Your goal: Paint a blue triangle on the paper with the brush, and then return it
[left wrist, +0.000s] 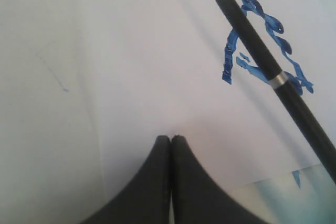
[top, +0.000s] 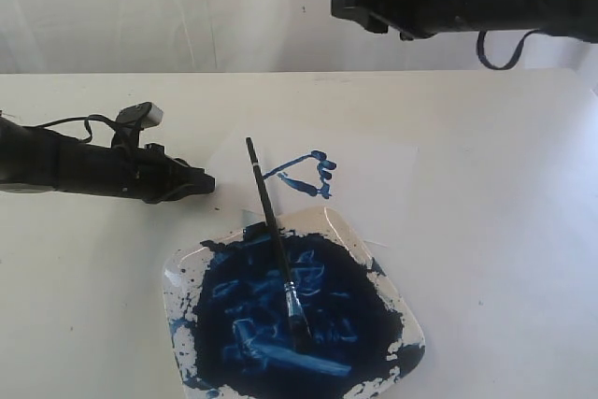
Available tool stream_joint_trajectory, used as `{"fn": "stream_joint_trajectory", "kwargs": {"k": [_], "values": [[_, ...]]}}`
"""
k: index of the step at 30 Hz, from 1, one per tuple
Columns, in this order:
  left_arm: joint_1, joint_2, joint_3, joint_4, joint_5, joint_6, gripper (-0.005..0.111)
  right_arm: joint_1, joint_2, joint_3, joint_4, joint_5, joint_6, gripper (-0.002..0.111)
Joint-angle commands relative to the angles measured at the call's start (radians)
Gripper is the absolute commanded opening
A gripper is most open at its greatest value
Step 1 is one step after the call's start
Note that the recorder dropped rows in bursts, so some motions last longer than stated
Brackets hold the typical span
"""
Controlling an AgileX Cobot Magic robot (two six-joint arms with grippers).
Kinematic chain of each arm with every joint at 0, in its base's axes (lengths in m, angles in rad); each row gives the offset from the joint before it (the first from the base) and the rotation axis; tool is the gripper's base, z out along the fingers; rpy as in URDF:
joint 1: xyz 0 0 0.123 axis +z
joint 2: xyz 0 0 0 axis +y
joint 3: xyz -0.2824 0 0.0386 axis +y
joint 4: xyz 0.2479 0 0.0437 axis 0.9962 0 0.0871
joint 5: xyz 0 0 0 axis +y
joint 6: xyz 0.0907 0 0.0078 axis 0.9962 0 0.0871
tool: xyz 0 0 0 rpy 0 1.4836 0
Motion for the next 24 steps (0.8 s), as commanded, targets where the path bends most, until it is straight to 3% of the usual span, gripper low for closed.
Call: {"fn": "stream_joint_trajectory", "kwargs": {"k": [1, 9, 18, 24], "values": [[-0.003, 0.007, 0.008, 0.031, -0.036, 0.002, 0.0, -0.006, -0.1, 0.002, -0.223, 0.032, 0.157, 0.041], [-0.003, 0.007, 0.008, 0.031, -0.036, 0.002, 0.0, -0.006, -0.27, 0.002, -0.597, 0.036, 0.526, 0.039], [-0.003, 0.007, 0.008, 0.031, -0.036, 0.002, 0.0, -0.006, -0.401, 0.002, -0.787, 0.144, 0.599, 0.023], [-0.003, 0.007, 0.008, 0.031, -0.036, 0.002, 0.0, -0.006, -0.475, 0.002, -1.032, 0.157, 0.82, 0.012]]}}
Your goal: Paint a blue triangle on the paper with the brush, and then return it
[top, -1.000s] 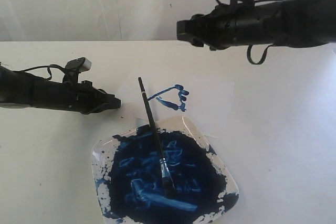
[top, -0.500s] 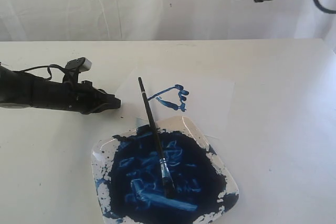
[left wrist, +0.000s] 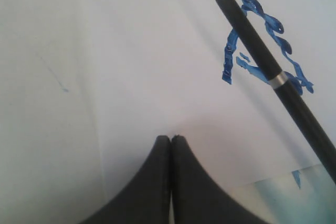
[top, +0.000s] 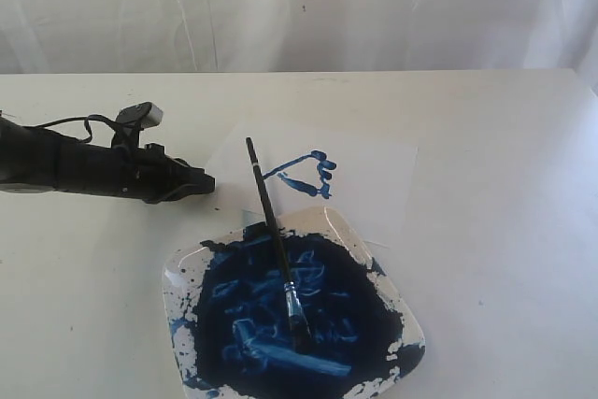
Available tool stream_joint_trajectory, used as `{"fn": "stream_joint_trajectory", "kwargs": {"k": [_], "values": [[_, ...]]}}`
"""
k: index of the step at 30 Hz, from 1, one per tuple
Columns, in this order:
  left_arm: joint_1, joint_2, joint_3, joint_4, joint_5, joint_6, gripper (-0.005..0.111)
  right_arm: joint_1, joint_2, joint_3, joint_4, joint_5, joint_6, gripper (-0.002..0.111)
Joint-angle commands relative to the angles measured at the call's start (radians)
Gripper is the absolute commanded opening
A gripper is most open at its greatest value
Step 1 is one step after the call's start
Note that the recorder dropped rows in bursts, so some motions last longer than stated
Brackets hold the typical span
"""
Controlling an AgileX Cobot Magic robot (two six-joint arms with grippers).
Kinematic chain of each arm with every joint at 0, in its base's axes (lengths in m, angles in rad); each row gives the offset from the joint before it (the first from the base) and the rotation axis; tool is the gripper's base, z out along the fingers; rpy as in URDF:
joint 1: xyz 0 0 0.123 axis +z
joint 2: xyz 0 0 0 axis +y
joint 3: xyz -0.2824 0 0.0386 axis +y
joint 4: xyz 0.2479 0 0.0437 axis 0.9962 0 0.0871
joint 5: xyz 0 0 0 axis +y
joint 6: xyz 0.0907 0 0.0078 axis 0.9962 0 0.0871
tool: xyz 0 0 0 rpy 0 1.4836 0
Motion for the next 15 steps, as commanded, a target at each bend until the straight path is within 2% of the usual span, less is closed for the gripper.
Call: {"fn": "stream_joint_trajectory", "kwargs": {"k": [1, 4, 15], "values": [[-0.003, 0.007, 0.008, 0.031, -0.036, 0.002, 0.0, -0.006, -0.06, 0.002, -0.187, 0.019, 0.17, 0.009], [-0.003, 0.007, 0.008, 0.031, -0.036, 0.002, 0.0, -0.006, -0.102, 0.002, -0.259, 0.037, 0.217, 0.0], [-0.003, 0.007, 0.008, 0.031, -0.036, 0.002, 0.0, -0.006, -0.289, 0.002, -0.423, 0.097, 0.399, 0.0]]}}
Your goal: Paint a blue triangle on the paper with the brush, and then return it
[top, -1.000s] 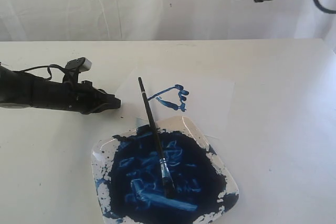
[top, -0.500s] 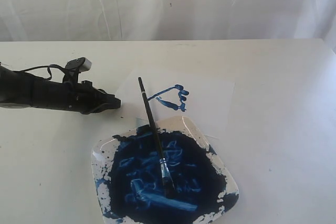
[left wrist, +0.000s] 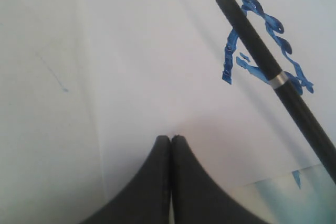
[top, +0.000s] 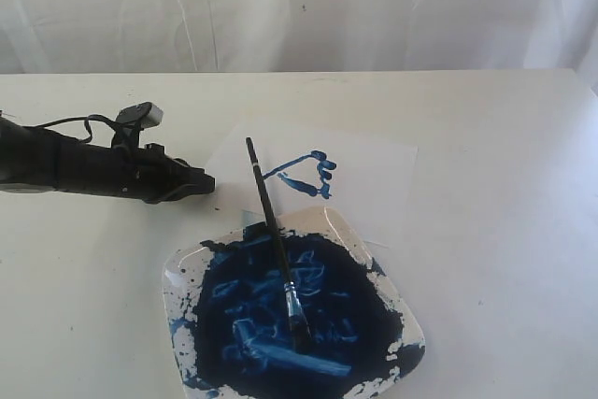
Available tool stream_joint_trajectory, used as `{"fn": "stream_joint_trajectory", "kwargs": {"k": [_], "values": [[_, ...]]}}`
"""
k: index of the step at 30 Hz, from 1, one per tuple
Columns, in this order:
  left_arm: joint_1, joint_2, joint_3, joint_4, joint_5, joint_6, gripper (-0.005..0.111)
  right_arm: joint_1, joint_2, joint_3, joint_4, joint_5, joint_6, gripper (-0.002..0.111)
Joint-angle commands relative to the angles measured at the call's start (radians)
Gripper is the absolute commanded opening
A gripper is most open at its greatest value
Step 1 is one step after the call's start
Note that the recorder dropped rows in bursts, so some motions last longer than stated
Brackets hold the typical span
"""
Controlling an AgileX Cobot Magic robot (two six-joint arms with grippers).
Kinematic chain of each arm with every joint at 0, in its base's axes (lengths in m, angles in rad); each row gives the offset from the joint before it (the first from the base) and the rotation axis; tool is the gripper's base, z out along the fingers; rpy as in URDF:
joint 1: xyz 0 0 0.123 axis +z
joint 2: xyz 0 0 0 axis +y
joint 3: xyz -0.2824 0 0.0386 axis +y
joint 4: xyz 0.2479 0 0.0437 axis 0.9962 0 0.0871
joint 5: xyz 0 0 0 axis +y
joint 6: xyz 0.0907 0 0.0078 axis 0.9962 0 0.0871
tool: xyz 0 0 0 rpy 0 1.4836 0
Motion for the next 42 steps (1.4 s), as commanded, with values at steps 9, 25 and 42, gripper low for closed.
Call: {"fn": "stream_joint_trajectory", "kwargs": {"k": [9, 25, 42], "values": [[-0.003, 0.007, 0.008, 0.031, -0.036, 0.002, 0.0, -0.006, -0.201, 0.002, -0.098, 0.128, 0.137, 0.0], [-0.003, 0.007, 0.008, 0.031, -0.036, 0.002, 0.0, -0.006, -0.382, 0.017, -0.142, 0.284, 0.186, 0.0], [-0.003, 0.007, 0.008, 0.035, -0.036, 0.002, 0.0, -0.006, -0.616, 0.404, -0.142, 0.06, 0.271, 0.0]]}}
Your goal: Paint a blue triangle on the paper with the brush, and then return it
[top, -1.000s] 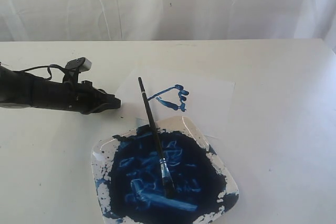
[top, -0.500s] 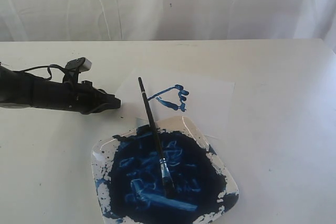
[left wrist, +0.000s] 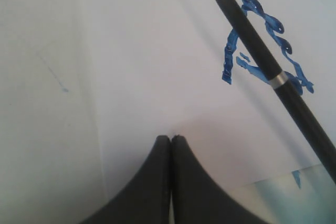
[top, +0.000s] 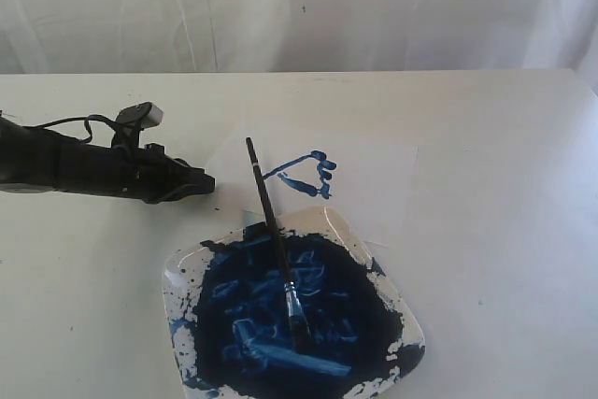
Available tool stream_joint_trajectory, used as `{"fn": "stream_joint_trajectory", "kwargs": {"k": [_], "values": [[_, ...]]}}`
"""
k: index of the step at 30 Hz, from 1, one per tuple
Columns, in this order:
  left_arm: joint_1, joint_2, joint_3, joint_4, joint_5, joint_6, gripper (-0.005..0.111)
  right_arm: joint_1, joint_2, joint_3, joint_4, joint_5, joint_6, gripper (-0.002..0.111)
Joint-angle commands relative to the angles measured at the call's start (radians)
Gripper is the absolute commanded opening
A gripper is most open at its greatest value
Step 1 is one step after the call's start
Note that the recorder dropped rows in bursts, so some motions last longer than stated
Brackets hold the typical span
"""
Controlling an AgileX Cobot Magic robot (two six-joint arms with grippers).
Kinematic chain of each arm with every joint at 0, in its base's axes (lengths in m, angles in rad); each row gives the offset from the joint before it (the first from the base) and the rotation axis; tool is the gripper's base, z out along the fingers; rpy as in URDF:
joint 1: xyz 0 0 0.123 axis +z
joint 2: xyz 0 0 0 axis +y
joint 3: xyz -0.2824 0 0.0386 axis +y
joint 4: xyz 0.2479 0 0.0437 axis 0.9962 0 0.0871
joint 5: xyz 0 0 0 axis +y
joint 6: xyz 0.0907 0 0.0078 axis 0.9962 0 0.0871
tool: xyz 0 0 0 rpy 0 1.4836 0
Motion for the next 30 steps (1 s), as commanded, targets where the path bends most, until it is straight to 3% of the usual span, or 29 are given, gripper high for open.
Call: {"fn": "stream_joint_trajectory", "kwargs": {"k": [1, 15, 30], "values": [[-0.003, 0.007, 0.008, 0.038, -0.036, 0.002, 0.0, -0.006, -0.061, 0.124, -0.01, -0.167, 0.037, 0.0], [-0.003, 0.007, 0.008, 0.045, -0.036, 0.002, 0.0, -0.006, -0.088, 0.462, 0.055, -0.609, 0.037, 0.0], [-0.003, 0.007, 0.008, 0.045, -0.036, 0.002, 0.0, -0.006, -0.088, 0.645, 0.056, -0.791, 0.045, 0.0]]}}
